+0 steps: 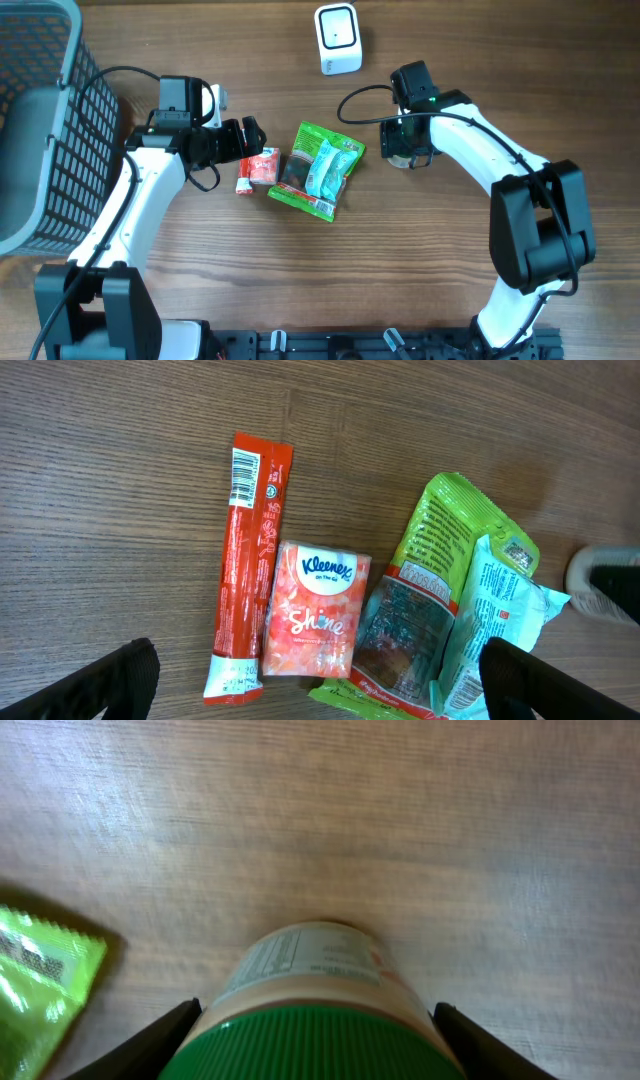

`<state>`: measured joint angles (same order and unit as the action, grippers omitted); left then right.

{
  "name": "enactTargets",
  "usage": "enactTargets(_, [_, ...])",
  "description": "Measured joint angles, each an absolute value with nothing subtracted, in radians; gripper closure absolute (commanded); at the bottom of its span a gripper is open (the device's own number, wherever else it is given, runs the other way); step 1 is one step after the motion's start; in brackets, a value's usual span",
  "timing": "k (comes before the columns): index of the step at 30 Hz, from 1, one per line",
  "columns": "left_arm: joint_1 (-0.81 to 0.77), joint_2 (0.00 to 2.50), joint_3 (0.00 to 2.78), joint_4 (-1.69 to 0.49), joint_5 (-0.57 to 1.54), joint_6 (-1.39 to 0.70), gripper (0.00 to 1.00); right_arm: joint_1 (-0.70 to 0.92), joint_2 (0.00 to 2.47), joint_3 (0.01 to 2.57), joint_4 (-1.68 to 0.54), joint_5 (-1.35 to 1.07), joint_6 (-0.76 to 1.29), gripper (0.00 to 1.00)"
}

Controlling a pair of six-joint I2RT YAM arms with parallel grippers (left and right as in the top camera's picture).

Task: Scan the item barcode
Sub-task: 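Raise the jar with the right gripper up to the white scanner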

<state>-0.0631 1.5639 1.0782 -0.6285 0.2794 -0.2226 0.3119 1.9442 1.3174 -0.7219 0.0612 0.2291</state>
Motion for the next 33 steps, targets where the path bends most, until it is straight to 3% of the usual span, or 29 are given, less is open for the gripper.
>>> enactTargets(15, [-0.063,1.564,1.078,-0.629,0.279,-0.222,0.00,0.312,1.453,1.594,-1.026,-0.047,0.177,0.58])
enactTargets(25, [-0.063,1.564,1.078,-0.629,0.279,-0.223,0.00,0.312,1.467,1.678,-0.939,-0.109,0.178,0.74])
enactTargets(33, [-0.063,1.564,1.078,-0.629,0.279,-0.222,0.00,0.367,1.590,1.678,-0.786,-0.101,0.178,0.78])
